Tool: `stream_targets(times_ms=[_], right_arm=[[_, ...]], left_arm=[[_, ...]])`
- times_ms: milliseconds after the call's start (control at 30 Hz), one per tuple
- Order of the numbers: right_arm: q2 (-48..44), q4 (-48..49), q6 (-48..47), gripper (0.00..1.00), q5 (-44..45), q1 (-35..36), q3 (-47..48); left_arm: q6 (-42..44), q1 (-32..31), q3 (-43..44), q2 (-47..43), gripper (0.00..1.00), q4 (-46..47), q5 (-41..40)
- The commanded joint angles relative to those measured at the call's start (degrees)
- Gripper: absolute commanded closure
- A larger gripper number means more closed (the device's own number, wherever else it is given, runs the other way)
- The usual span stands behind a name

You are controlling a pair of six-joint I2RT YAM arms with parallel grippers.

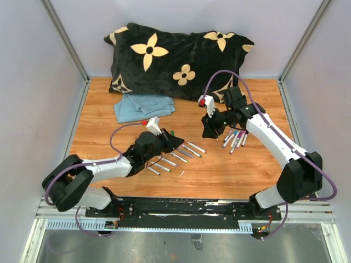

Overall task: Open the pen caps
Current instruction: Place the pen cap at the center of the board.

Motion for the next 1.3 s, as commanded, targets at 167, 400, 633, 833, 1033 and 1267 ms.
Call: stream_targets(times_ms=[167, 400, 633, 833, 1033, 1267], right_arm=[[-1.77, -1.02, -0.71, 0.57, -2.43, -3.01, -0.84], [-2.27, -0.91, -0.47, 0.57, -3.31, -4.3, -1.12], [-2.34, -0.96, -0.29, 0.57, -3.78, -4.78, -1.13], [-2.29, -0.93, -0.29, 0.57, -4.18, -5.16, -1.19], [-2.39, -0.92, -0.22, 0.57, -4.38, -5.2, -1.15], [-2.65, -0.96, -0.03, 0.57, -4.77, -5.64, -1.24]], left_arm=[[-1.31, -1.18, 18.01, 14.54, 1.0, -16.28, -10.17], [-2.54, -1.54, 38.57, 26.46, 1.0, -41.56, -21.86], [-2.21, -1.45, 46.49, 33.8, 1.0, -49.14, -27.29], [-2.2, -0.83, 47.94, 36.31, 0.97, -51.42, -29.19], [-1.67, 0.59, 48.01, 37.69, 0.96, -51.21, -28.29], [-1.36, 1.01, 47.75, 38.17, 0.91, -51.16, -28.26]])
